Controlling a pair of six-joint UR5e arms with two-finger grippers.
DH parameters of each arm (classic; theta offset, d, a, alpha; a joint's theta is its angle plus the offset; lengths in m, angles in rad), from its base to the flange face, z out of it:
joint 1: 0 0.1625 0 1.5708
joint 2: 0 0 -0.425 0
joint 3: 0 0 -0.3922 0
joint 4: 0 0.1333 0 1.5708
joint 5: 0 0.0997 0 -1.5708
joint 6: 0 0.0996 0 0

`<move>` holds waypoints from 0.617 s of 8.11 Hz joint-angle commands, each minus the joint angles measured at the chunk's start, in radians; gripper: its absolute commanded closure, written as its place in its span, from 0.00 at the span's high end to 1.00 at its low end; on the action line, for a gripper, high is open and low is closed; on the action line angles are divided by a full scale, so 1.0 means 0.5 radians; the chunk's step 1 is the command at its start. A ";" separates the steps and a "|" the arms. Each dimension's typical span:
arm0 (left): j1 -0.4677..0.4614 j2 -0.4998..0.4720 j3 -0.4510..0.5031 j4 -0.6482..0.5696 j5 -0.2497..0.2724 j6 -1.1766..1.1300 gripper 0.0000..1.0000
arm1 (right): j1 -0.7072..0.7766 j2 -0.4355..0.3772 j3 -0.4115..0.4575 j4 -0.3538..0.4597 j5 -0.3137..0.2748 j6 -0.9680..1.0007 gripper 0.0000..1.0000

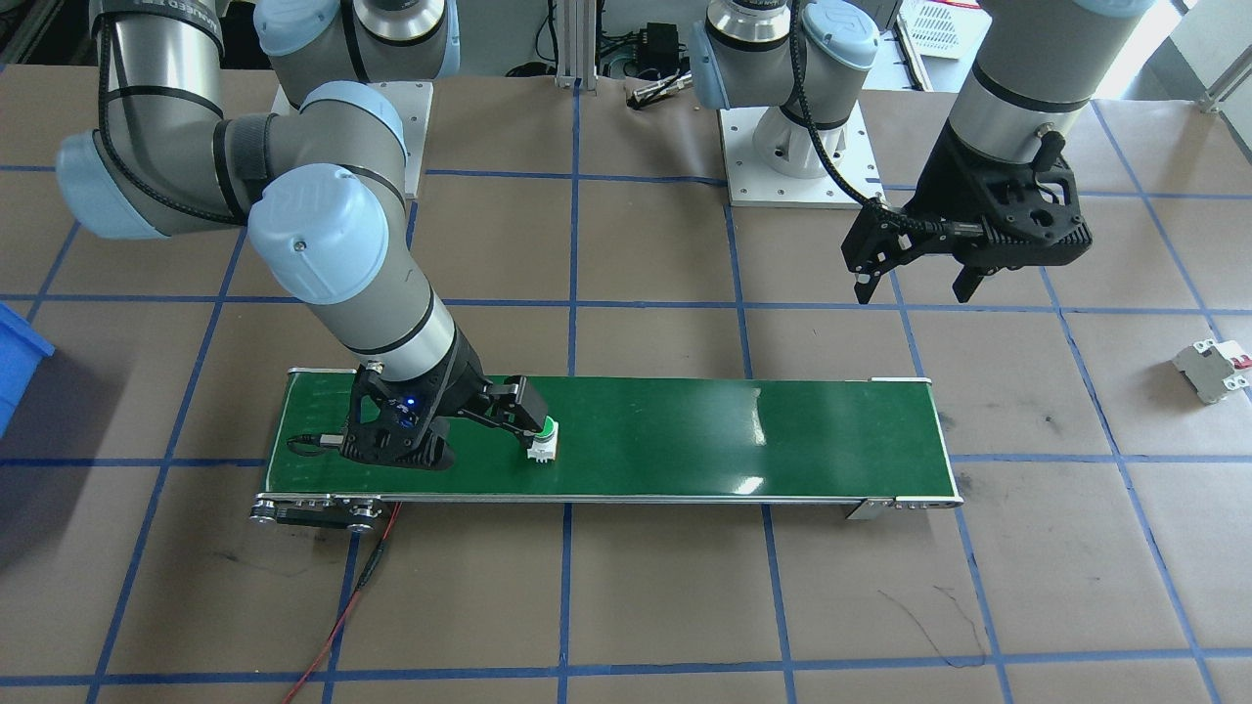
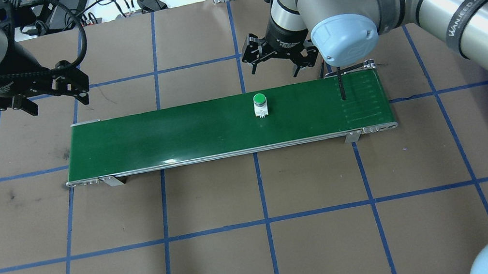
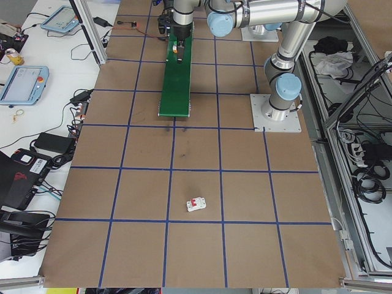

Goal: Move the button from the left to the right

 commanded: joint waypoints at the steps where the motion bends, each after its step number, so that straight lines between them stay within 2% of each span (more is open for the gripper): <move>1: 0.000 0.037 -0.003 -0.025 -0.001 0.002 1.00 | 0.090 0.083 -0.035 0.015 -0.128 0.061 1.00; 2: 0.000 0.037 -0.003 -0.031 -0.001 0.002 1.00 | 0.091 0.120 -0.014 0.012 -0.183 -0.024 1.00; 3: -0.003 0.040 0.000 -0.031 -0.004 0.005 1.00 | 0.091 0.148 0.011 0.024 -0.420 -0.234 1.00; 4: -0.015 0.037 -0.003 -0.031 -0.001 0.002 1.00 | 0.088 0.148 0.065 0.037 -0.514 -0.273 0.99; 5: -0.015 0.025 -0.003 -0.028 0.002 0.005 1.00 | 0.088 0.151 0.066 0.040 -0.506 -0.264 0.98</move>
